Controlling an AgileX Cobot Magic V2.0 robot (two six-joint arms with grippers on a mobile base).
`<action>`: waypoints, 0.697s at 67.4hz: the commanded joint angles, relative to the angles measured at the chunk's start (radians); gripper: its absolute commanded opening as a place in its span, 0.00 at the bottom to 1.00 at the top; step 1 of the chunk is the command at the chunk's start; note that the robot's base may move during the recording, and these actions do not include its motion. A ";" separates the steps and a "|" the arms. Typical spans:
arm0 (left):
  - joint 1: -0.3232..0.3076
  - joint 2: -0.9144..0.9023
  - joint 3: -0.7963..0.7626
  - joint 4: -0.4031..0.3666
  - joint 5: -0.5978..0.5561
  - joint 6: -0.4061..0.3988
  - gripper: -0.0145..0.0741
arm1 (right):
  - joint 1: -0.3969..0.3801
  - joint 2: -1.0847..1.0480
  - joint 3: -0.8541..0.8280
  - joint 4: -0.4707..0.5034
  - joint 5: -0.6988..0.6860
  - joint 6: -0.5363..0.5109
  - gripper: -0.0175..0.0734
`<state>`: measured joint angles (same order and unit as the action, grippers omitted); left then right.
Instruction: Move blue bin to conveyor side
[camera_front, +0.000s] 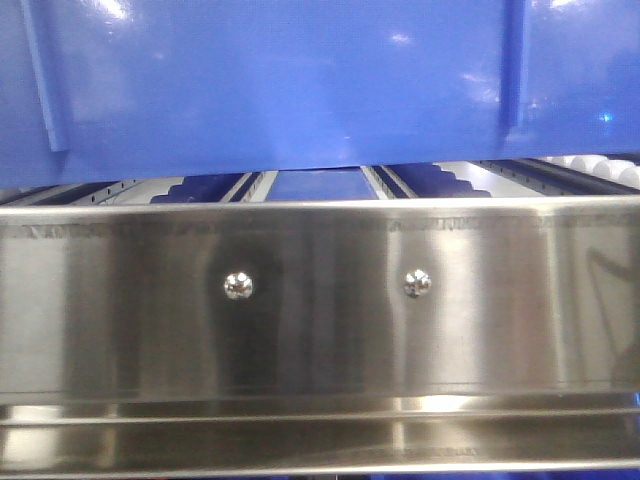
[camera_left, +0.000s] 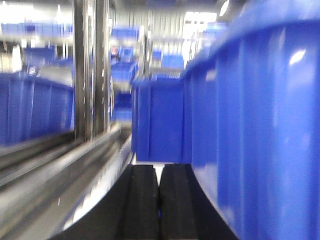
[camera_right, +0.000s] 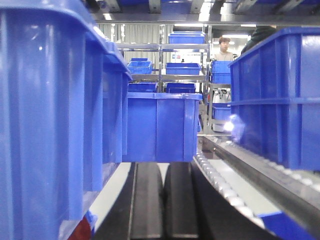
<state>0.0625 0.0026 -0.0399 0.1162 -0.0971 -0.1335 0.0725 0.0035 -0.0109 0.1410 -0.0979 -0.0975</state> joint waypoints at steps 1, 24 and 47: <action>-0.006 -0.003 -0.111 0.000 0.026 -0.001 0.15 | 0.002 -0.003 -0.062 0.022 0.057 0.000 0.11; -0.023 0.207 -0.612 0.028 0.433 0.003 0.37 | 0.002 0.060 -0.429 0.022 0.203 0.000 0.64; -0.092 0.610 -0.935 0.032 0.453 0.003 0.80 | 0.050 0.415 -0.717 0.022 0.209 0.000 0.80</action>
<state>0.0000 0.5421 -0.9235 0.1644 0.3630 -0.1318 0.1140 0.3447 -0.6698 0.1594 0.1128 -0.0975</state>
